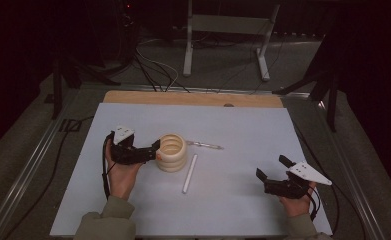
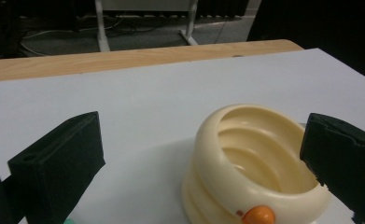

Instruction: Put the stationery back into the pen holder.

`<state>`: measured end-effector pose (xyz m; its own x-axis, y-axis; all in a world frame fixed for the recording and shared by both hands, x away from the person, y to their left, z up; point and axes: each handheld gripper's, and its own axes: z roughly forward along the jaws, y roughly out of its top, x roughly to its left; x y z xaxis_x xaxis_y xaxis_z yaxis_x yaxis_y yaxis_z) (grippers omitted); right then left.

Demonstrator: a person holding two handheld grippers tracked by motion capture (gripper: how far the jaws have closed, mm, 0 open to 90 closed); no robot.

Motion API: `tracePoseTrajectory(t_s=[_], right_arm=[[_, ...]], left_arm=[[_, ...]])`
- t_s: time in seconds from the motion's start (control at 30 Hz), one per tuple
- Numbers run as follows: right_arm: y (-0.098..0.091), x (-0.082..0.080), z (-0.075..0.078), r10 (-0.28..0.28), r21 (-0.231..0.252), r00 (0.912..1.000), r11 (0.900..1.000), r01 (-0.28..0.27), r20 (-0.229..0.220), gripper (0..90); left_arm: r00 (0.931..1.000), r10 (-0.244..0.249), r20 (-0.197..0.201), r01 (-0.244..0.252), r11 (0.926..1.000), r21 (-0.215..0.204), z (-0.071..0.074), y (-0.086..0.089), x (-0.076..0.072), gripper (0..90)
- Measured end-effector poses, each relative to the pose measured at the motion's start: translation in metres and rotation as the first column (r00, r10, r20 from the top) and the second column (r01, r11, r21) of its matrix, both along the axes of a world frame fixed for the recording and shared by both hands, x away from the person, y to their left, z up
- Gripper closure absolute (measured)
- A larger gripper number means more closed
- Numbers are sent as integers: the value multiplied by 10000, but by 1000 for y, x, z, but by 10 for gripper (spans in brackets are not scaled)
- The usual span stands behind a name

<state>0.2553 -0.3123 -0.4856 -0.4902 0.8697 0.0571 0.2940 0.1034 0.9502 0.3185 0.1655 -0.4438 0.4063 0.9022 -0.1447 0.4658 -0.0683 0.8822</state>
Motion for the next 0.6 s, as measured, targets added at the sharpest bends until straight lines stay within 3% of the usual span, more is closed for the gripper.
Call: tracePoseTrajectory(t_s=[0.5,0.6], right_arm=[[0,0,0,17,37,10000,10000,-17,40,0],[0,1,0,13,32,10000,10000,-13,17,0]], left_arm=[[9971,559,-511,-546,9982,261,-21,15,-4,1],[9930,853,-811,-833,9961,276,-27,19,-2,1]])
